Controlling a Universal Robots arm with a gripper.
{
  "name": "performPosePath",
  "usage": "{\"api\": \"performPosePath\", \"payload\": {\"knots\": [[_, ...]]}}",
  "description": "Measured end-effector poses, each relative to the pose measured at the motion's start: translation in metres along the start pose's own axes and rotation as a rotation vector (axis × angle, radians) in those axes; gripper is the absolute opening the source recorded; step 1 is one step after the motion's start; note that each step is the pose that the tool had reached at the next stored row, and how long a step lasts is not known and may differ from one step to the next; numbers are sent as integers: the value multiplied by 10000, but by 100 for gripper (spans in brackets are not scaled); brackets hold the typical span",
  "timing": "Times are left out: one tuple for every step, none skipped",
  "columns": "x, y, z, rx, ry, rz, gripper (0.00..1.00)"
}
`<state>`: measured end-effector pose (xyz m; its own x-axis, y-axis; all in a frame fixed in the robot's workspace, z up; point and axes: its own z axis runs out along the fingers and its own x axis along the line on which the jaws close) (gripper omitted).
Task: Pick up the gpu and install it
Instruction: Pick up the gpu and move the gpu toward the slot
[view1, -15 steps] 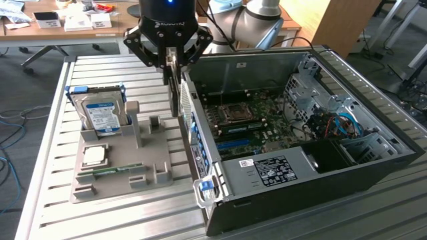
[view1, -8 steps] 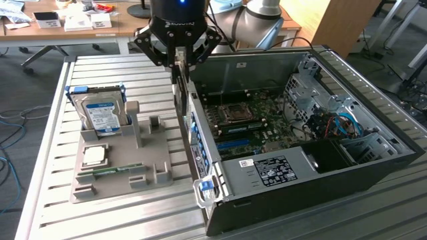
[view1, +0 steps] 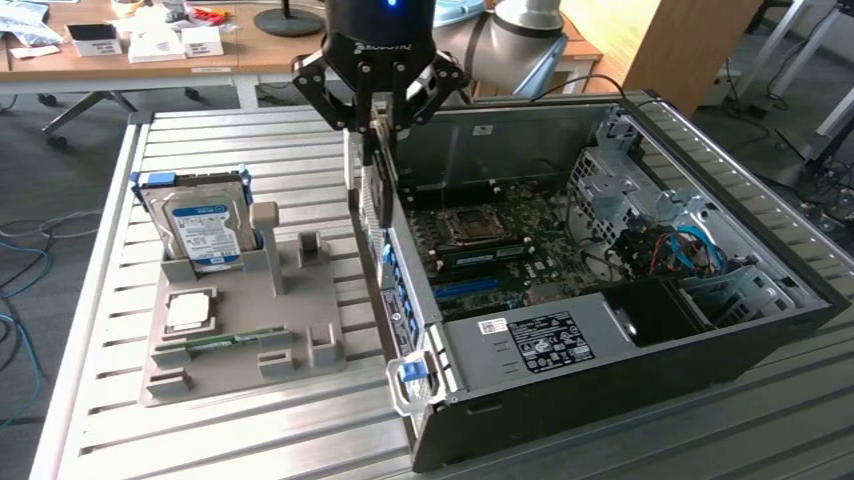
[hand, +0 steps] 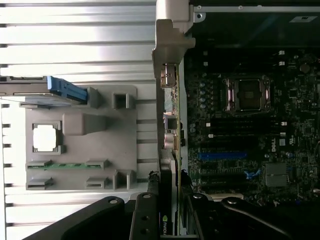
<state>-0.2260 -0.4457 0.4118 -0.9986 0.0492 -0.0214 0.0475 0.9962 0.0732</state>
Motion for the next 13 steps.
{"api": "performPosePath", "payload": {"knots": [[-21,1,1,-7,0,1,27],[-41,2,2,-13,0,2,27],[-63,3,2,-18,1,2,27],[-83,4,2,-22,1,2,27],[-104,5,3,-28,1,2,27],[-126,6,4,-31,1,1,27],[-146,7,4,-34,2,1,27],[-167,8,4,-38,2,1,27],[-187,9,5,-41,2,1,27],[-207,10,5,-44,3,2,27],[-227,11,6,-47,2,3,27],[-247,12,6,-50,3,3,27],[-269,13,7,-53,3,3,27]]}}
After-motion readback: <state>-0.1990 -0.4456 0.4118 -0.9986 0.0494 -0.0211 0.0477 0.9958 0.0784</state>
